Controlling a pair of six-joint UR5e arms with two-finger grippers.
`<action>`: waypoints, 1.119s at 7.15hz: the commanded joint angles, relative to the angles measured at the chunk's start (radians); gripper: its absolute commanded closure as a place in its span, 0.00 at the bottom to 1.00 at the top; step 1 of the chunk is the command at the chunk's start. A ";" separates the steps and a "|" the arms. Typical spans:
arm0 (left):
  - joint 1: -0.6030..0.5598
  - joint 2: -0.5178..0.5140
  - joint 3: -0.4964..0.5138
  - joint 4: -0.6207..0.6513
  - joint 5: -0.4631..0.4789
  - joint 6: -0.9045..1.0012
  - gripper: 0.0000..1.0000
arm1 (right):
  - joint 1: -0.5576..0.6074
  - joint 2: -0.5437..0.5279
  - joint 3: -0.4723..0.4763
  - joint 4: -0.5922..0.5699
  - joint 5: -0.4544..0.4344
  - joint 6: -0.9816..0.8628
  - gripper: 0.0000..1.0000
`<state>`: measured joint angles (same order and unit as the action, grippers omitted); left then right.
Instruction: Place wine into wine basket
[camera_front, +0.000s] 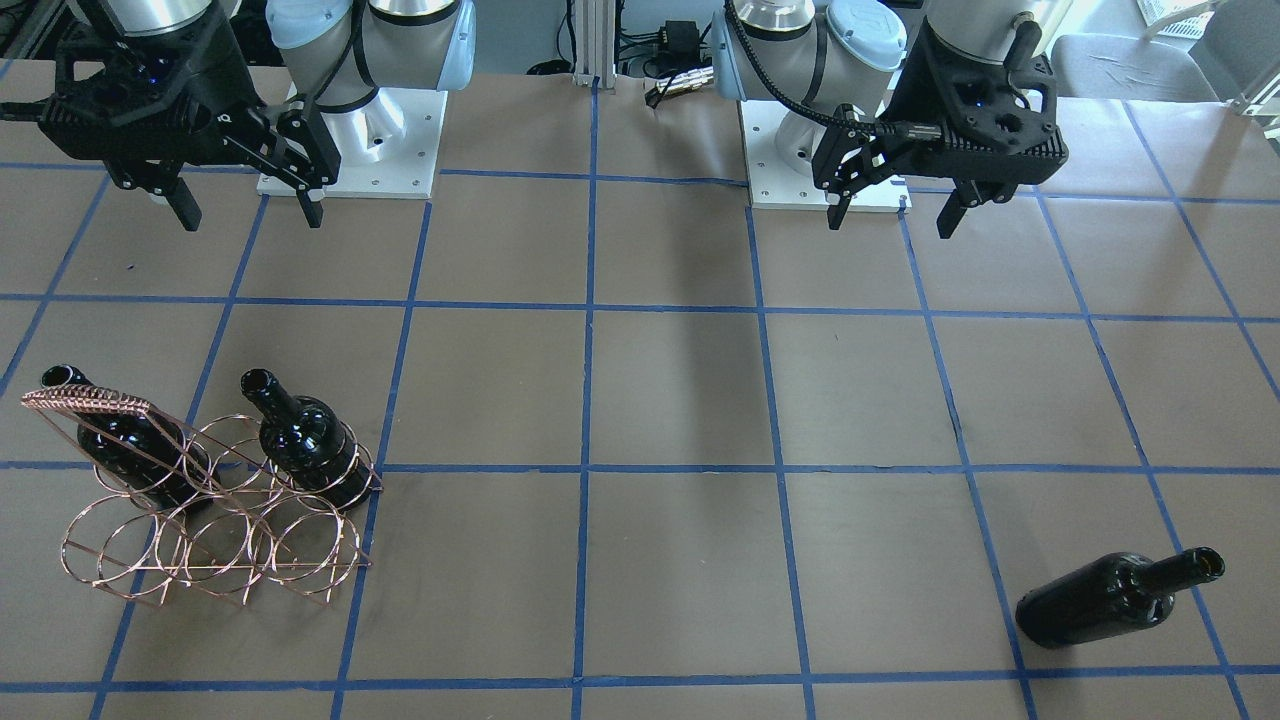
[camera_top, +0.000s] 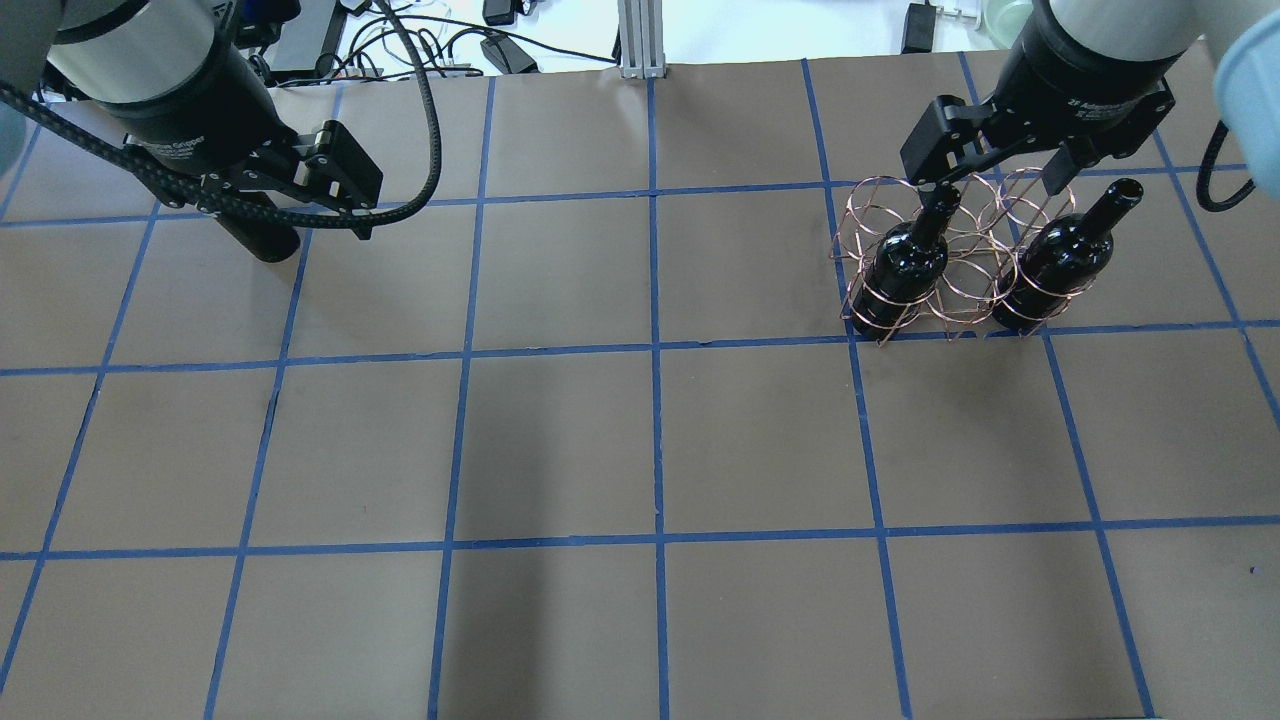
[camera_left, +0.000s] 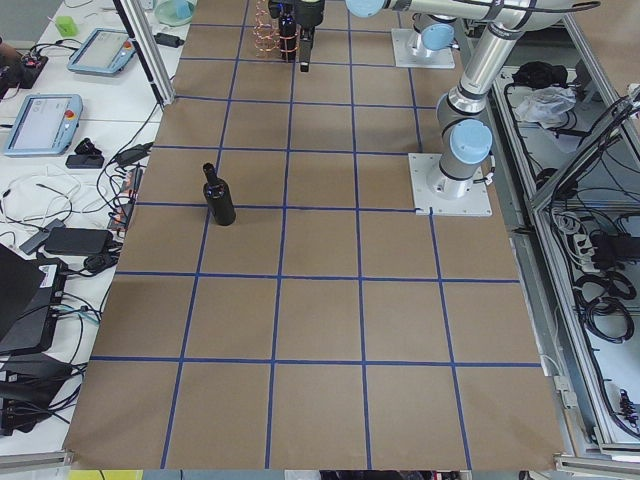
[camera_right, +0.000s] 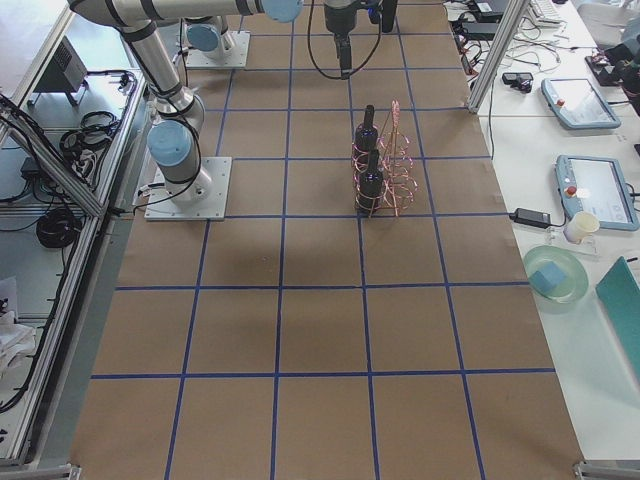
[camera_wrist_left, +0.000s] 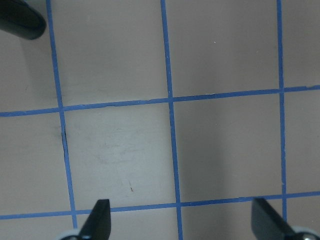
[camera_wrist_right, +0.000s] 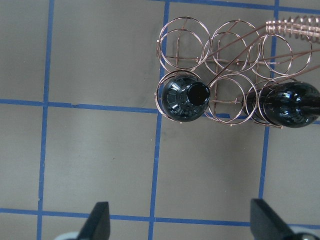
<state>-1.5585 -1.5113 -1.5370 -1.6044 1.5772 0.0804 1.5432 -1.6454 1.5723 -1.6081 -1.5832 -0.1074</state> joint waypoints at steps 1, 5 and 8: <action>0.003 0.000 0.000 -0.002 0.003 0.004 0.00 | 0.000 -0.001 0.000 0.000 0.000 0.000 0.00; 0.003 -0.001 -0.002 -0.003 -0.011 -0.001 0.00 | 0.000 -0.001 0.000 0.000 0.000 0.000 0.00; 0.005 -0.004 0.000 0.000 -0.005 0.002 0.00 | 0.000 -0.001 0.000 0.000 0.000 0.000 0.00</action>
<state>-1.5550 -1.5150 -1.5383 -1.6065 1.5687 0.0808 1.5432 -1.6460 1.5723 -1.6076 -1.5831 -0.1073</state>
